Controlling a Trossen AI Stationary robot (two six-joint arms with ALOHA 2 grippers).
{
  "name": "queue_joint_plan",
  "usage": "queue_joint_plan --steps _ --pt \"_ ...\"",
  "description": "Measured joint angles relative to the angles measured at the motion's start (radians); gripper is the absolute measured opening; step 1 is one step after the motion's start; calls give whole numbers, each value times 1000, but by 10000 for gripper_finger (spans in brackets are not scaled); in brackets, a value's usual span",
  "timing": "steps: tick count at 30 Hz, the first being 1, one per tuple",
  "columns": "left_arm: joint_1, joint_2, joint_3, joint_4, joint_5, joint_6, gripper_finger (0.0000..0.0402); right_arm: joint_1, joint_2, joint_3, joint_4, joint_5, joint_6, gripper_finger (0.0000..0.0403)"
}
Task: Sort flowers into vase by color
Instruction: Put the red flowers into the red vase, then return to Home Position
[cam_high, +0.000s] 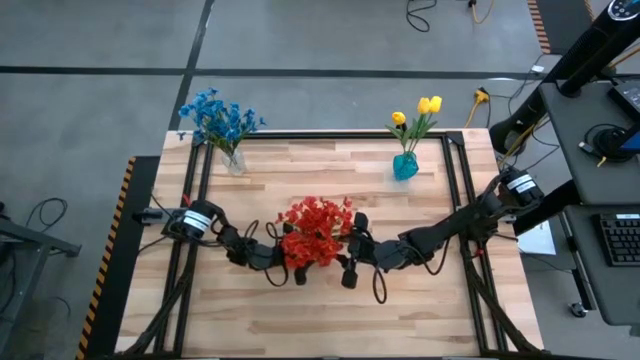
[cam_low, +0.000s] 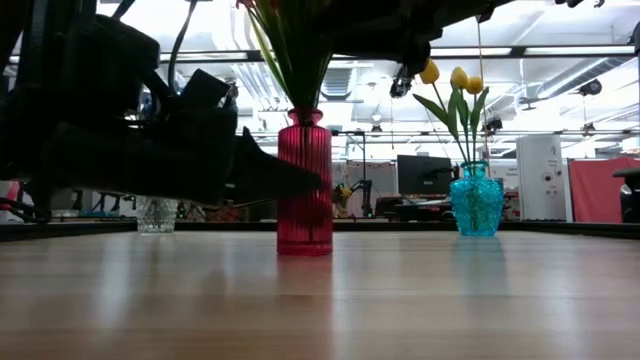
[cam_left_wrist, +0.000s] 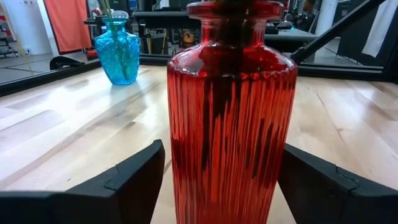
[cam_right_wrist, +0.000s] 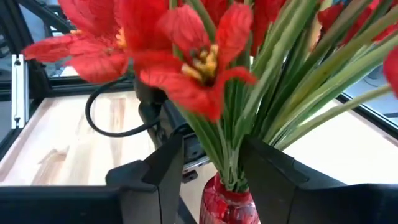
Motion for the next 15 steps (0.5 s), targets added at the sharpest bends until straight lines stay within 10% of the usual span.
queue_joint_plan --steps 15 --pt "-4 -55 -40 1 -2 16 274 5 -47 1 -114 5 52 180"
